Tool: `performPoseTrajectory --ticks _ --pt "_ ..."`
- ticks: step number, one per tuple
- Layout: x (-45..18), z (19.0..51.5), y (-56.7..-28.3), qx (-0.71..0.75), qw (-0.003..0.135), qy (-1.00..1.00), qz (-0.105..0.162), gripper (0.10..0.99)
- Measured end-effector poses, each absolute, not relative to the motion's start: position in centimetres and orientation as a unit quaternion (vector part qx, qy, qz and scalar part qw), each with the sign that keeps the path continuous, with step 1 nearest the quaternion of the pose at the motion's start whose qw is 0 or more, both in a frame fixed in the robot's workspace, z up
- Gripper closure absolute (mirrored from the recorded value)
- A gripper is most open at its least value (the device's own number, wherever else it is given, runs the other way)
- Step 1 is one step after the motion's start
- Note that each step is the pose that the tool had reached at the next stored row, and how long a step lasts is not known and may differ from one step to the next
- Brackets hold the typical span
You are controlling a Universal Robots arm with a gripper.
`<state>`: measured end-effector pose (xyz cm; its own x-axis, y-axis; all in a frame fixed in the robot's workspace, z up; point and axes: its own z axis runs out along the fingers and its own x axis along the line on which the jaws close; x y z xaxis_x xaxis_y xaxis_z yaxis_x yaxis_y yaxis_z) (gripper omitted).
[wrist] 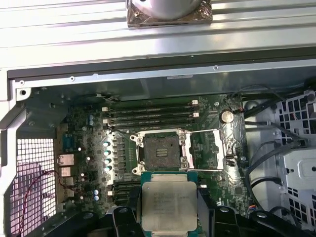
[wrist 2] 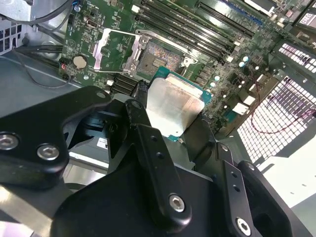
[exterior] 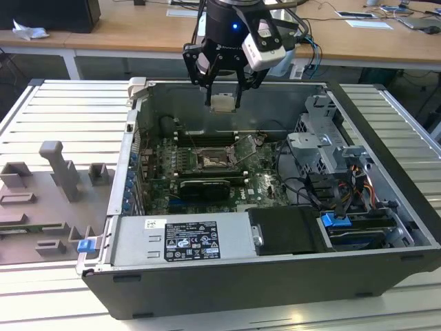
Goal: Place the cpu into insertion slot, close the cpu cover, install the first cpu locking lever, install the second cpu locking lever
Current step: 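Place the cpu into insertion slot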
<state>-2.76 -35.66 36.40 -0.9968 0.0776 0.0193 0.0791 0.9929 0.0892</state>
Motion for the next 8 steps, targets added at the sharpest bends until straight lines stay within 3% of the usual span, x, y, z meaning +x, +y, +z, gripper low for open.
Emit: performPoseTrajectory --ticks 8 --pt "-2.76 36.39 -35.66 -0.043 0.008 -0.998 -0.045 0.545"
